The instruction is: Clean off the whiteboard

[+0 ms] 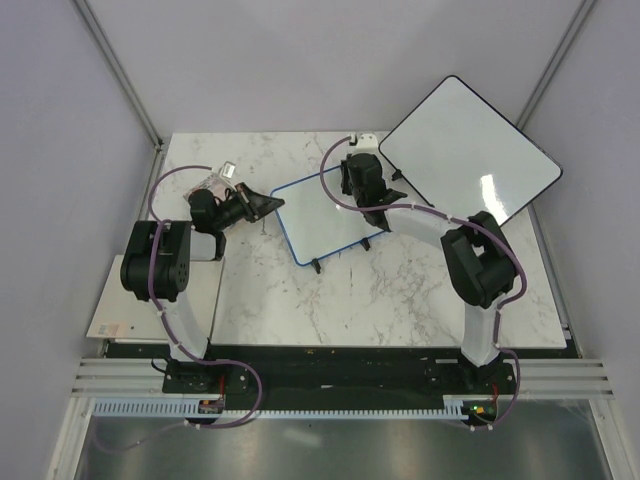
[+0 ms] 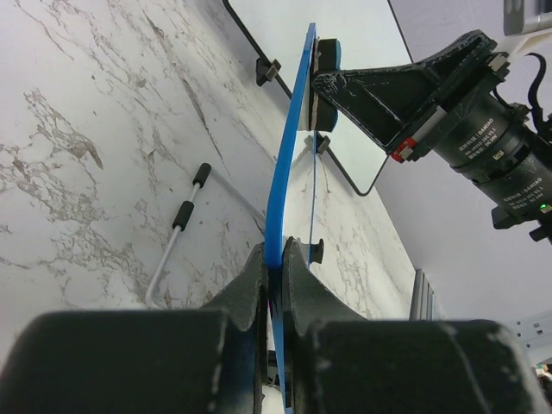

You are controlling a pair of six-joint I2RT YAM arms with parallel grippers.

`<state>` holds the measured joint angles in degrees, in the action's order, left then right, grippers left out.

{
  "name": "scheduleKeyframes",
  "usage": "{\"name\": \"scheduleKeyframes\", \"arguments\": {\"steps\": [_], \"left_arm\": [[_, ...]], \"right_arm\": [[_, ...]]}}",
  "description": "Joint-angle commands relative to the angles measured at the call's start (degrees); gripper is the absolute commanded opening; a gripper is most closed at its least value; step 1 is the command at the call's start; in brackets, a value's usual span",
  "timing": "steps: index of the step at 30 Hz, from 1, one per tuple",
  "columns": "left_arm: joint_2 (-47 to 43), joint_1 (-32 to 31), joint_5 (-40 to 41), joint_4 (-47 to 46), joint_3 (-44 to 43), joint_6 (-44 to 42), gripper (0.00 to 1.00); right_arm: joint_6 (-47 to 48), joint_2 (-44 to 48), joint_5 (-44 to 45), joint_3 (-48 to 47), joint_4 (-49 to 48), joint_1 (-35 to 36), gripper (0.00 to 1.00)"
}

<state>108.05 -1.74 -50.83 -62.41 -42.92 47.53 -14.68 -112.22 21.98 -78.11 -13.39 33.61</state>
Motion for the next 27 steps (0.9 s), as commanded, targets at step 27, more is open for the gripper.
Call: {"name": "scheduleKeyframes", "arguments": {"steps": [27], "left_arm": [[-4.8,-3.7,-7.0,11.6,0.6,-12.5,0.02]], "right_arm": [[-0.7,34.6,3.0,30.5,9.0,-3.3,0.0]]}}
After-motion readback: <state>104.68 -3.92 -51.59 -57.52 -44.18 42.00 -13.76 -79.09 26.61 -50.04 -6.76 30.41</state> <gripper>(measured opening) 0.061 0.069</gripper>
